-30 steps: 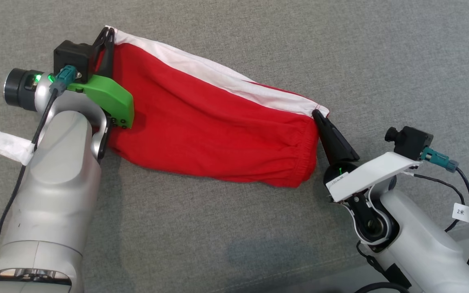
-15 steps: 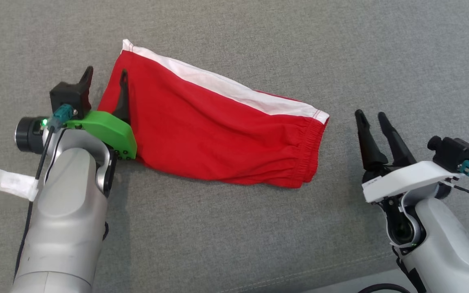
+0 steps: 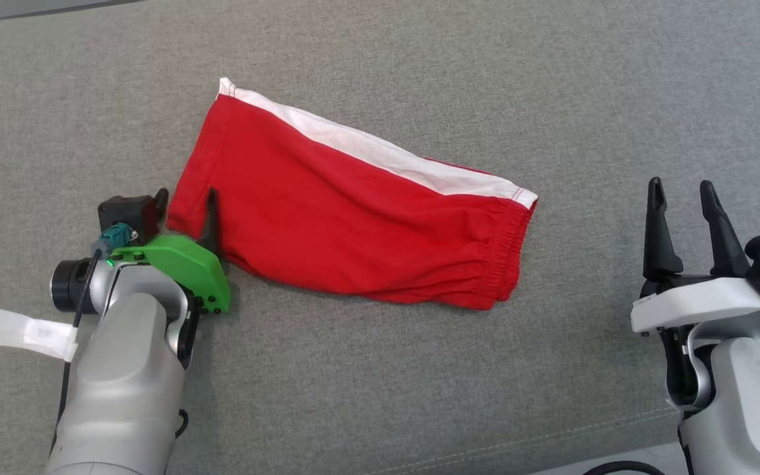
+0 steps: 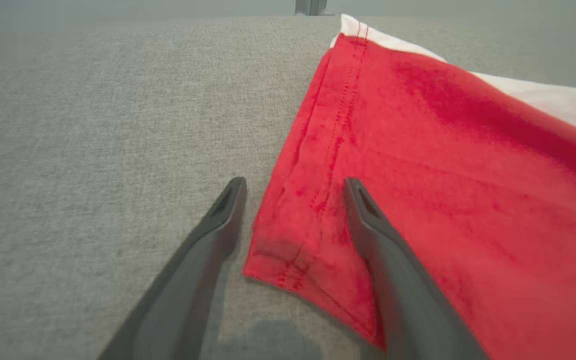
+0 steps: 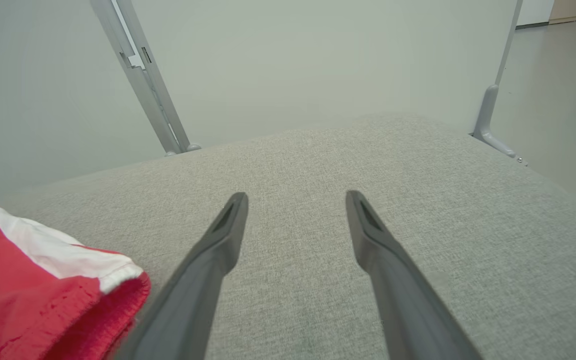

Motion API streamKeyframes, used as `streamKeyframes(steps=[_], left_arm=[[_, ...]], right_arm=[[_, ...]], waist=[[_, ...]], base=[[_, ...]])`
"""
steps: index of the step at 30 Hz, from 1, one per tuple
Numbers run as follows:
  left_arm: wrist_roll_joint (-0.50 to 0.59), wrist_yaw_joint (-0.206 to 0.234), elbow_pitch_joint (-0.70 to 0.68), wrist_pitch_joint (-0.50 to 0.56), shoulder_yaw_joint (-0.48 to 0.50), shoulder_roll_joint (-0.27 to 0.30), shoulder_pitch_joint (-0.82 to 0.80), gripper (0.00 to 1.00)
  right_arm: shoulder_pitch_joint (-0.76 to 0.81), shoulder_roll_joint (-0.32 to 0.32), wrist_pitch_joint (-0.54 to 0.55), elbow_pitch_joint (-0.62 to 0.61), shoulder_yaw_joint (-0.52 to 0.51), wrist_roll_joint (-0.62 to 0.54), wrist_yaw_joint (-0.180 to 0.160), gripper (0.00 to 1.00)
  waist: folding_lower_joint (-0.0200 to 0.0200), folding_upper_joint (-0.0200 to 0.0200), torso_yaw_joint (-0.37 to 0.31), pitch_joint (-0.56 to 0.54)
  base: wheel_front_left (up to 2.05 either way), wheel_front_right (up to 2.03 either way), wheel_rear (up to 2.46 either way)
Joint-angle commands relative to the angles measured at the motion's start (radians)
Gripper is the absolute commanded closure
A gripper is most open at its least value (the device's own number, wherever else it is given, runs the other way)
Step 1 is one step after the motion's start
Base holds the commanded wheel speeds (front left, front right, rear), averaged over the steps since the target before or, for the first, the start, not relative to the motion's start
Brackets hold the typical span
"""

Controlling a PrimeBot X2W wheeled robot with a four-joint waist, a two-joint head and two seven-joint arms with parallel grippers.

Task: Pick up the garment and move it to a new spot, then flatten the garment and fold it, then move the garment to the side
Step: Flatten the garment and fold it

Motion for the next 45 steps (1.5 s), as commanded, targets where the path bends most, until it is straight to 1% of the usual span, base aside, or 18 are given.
streamKeyframes(steps=[1,2,3,4,7,10,19,21,24,27,28,29,30,34,37,42,45], left_arm=[[-0.007,-0.003,0.022,0.0,-0.001,-0.002,0.01,0.06],[-0.008,-0.003,0.038,0.0,-0.003,-0.004,0.009,0.53],[-0.009,-0.003,0.057,0.001,-0.005,-0.006,0.009,0.93],[-0.012,-0.003,0.071,0.002,-0.006,-0.008,0.009,1.0],[-0.014,-0.004,0.084,0.002,-0.011,-0.011,0.017,1.0],[-0.024,-0.004,0.051,0.001,-0.001,-0.012,0.042,1.0],[-0.05,0.012,-0.082,0.0,0.029,-0.024,0.184,1.0],[-0.045,0.013,-0.111,0.0,0.019,-0.026,0.225,1.0],[-0.077,0.023,-0.155,0.0,0.014,-0.026,0.285,1.0],[-0.102,0.034,-0.21,0.0,-0.022,-0.027,0.338,1.0],[-0.094,0.042,-0.231,0.0,-0.038,-0.026,0.354,1.0],[-0.096,0.046,-0.249,0.0,-0.048,-0.027,0.375,0.64],[-0.099,0.052,-0.265,0.0,-0.058,-0.026,0.393,0.0],[-0.069,0.087,-0.352,0.0,-0.063,-0.027,0.44,0.0],[-0.035,0.099,-0.413,0.0,-0.064,-0.027,0.482,0.0],[-0.015,0.09,-0.482,0.0,-0.051,-0.027,0.517,0.0],[-0.014,0.088,-0.494,0.0,-0.055,-0.027,0.525,0.0]], right_arm=[[0.013,0.007,-0.002,-0.007,-0.004,-0.008,0.0,0.0],[0.016,0.01,-0.002,-0.007,-0.004,-0.011,0.0,0.0],[0.017,0.012,-0.002,-0.006,-0.003,-0.012,0.0,0.0],[0.019,0.014,-0.002,-0.005,-0.001,-0.011,0.0,0.0],[0.032,0.017,-0.002,-0.001,0.002,-0.001,0.0,0.0],[0.045,0.019,-0.002,0.003,-0.003,0.01,0.0,0.0],[0.098,0.02,-0.002,0.026,-0.004,0.025,0.0,0.0],[0.108,0.019,-0.002,0.035,0.0,0.033,0.0,0.0],[0.117,0.02,-0.002,0.053,0.014,0.033,0.0,0.0],[0.127,0.019,-0.002,0.07,0.026,0.042,0.0,0.0],[0.127,0.019,-0.002,0.073,0.028,0.041,0.0,0.0],[0.128,0.019,-0.002,0.076,0.032,0.045,0.0,0.0],[0.13,0.019,-0.002,0.078,0.038,0.044,0.0,0.0],[0.13,0.019,-0.002,0.085,0.052,0.045,0.0,0.0],[0.127,0.02,-0.002,0.085,0.074,0.046,0.0,0.0],[0.102,0.019,-0.002,0.109,0.126,0.06,0.0,0.0],[0.081,0.019,-0.002,0.154,0.148,0.055,0.0,0.0]], waist=[[0.0,0.0,-0.001,-0.003],[0.0,0.0,-0.001,-0.005],[0.0,0.0,-0.001,-0.007],[0.0,0.0,-0.001,-0.01],[0.0,0.0,0.002,-0.025],[0.0,0.0,0.016,-0.048],[0.0,0.0,0.106,-0.143],[0.0,0.0,0.13,-0.164],[0.0,0.0,0.158,-0.188],[0.0,0.0,0.179,-0.201],[0.0,0.0,0.184,-0.203],[0.0,0.0,0.188,-0.206],[0.0,0.0,0.192,-0.209],[0.0,0.0,0.209,-0.221],[0.0,0.0,0.228,-0.224],[0.0,0.0,0.272,-0.219],[0.0,0.0,0.304,-0.211]], base=[[0.0,0.0,0.0],[0.0,0.0,0.0],[0.0,0.0,0.0],[0.0,0.0,0.0],[0.0,0.0,0.0],[0.0,0.0,0.0],[0.0,0.0,0.0],[0.0,0.0,0.0],[0.0,0.0,0.0],[0.0,0.0,0.0],[0.0,0.0,0.0],[0.0,0.0,0.0],[0.0,0.0,0.0],[0.0,0.0,0.0],[0.0,0.0,0.0],[0.0,0.0,0.0],[0.0,0.0,0.0]])
